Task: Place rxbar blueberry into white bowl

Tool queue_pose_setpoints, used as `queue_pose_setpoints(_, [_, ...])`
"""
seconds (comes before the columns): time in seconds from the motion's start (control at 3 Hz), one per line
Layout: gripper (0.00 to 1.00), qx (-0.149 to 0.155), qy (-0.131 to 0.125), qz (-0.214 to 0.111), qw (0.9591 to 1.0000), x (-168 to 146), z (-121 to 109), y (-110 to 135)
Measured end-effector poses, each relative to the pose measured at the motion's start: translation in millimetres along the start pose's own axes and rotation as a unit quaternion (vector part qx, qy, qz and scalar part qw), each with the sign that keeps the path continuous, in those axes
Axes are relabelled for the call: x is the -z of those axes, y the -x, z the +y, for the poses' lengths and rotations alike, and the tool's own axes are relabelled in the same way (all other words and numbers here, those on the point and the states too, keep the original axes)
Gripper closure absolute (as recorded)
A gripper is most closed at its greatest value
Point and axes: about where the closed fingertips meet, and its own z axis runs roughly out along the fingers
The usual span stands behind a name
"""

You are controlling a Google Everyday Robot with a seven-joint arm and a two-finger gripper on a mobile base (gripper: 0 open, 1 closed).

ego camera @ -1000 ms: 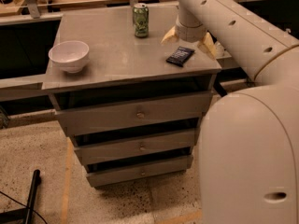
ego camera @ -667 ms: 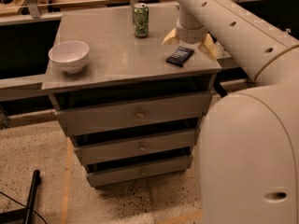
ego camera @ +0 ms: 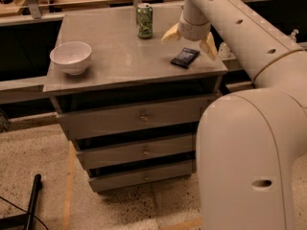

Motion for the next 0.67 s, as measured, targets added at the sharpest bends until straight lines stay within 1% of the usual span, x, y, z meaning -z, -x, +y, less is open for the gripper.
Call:
queue_pose_setpoints(0.33, [0.00, 0.015, -0.008, -0.015, 0.9997, -6, -12, 2])
queue_pose_setpoints(0.67, [0.25, 0.031, 0.001, -0.031, 0.9990, -21, -24, 9])
